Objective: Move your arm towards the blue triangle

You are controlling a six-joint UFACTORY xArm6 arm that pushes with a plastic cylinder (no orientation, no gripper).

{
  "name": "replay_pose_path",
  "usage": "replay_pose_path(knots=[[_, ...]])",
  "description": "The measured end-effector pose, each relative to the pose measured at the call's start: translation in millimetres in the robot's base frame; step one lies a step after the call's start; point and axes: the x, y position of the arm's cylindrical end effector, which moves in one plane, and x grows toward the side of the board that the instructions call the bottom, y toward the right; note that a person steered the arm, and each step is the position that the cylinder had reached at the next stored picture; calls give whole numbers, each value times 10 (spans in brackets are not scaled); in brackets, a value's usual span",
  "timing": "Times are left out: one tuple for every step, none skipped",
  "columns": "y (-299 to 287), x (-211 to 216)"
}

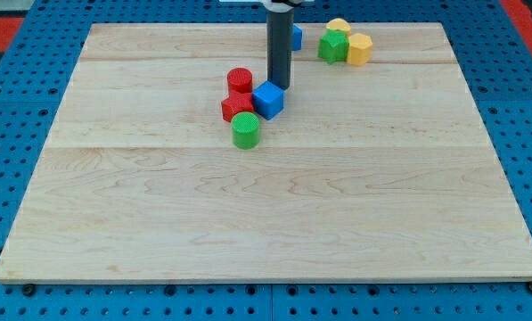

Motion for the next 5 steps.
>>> replay_pose_path(knots=[[55,-494],[3,-794],[-275,-966],[-173,-1267],[122,-1401]])
